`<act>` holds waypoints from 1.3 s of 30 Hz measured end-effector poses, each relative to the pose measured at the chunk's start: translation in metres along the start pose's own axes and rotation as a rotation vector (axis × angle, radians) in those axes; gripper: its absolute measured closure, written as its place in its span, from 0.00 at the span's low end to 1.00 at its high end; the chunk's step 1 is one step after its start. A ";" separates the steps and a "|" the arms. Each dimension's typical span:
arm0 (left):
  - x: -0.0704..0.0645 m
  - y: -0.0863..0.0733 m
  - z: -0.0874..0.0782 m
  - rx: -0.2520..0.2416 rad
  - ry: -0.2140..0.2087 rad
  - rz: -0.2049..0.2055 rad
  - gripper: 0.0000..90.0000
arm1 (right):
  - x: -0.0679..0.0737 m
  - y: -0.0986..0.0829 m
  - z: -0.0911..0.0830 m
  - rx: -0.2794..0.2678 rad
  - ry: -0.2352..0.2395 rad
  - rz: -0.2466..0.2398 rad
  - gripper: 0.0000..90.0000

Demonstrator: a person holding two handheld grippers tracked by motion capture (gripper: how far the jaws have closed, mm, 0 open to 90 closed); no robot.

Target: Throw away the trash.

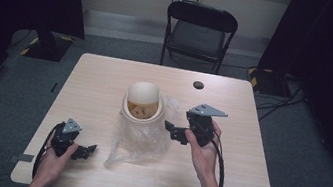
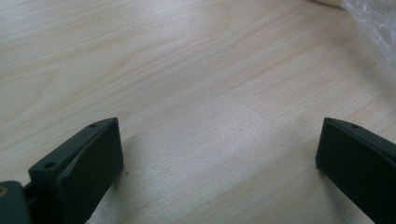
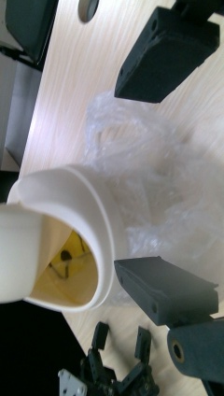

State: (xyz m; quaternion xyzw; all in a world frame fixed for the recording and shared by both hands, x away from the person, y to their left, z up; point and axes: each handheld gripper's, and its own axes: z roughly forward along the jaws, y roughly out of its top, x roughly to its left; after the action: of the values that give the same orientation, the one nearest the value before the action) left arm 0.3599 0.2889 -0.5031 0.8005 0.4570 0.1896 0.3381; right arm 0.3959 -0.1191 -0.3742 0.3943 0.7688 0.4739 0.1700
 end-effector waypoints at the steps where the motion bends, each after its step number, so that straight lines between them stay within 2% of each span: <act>1: 0.000 0.000 0.000 0.000 0.001 0.001 0.00 | -0.004 -0.003 -0.003 0.002 -0.019 0.007 0.15; 5: 0.000 0.000 0.000 0.000 0.001 0.001 0.00 | -0.013 -0.011 -0.008 0.011 -0.049 0.028 0.15; 11: 0.000 0.000 0.000 0.000 0.001 0.001 0.00 | -0.023 -0.022 -0.016 0.034 -0.092 0.027 0.16; 13: 0.000 0.000 0.000 0.000 0.000 0.000 0.00 | -0.031 -0.031 -0.022 0.046 -0.129 0.025 0.16; 15: 0.000 0.000 0.000 0.000 0.001 0.001 0.00 | -0.034 -0.034 -0.023 0.054 -0.142 0.032 0.16; 16: 0.000 0.000 0.000 0.000 0.000 0.001 0.00 | -0.042 -0.041 -0.027 0.063 -0.163 0.041 0.16; 17: 0.000 0.000 0.000 0.000 0.000 -0.001 0.00 | -0.042 -0.041 -0.027 0.063 -0.163 0.041 0.16; 23: 0.000 0.000 0.000 0.001 0.000 0.001 0.00 | -0.062 -0.060 -0.043 0.076 -0.197 0.078 0.16; 27: 0.000 0.000 0.000 0.001 0.000 0.001 0.00 | -0.068 -0.068 -0.047 0.091 -0.209 0.091 0.16; 30: 0.000 0.000 0.000 0.000 0.002 0.004 0.00 | -0.078 -0.083 -0.054 0.108 -0.234 0.110 0.16; 32: 0.000 0.000 0.000 0.000 0.001 0.000 0.00 | -0.081 -0.088 -0.055 0.116 -0.242 0.114 0.16; 33: 0.000 0.000 0.000 0.000 0.000 0.000 0.00 | -0.086 -0.096 -0.056 0.130 -0.249 0.134 0.16; 39: 0.000 0.000 0.000 0.000 0.001 0.001 0.00 | -0.098 -0.113 -0.059 0.162 -0.287 0.150 0.16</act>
State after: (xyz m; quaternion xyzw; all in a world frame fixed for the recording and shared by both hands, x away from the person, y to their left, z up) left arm 0.3599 0.2890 -0.5030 0.8007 0.4567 0.1904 0.3378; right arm 0.3697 -0.2563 -0.4533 0.5265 0.7407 0.3608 0.2097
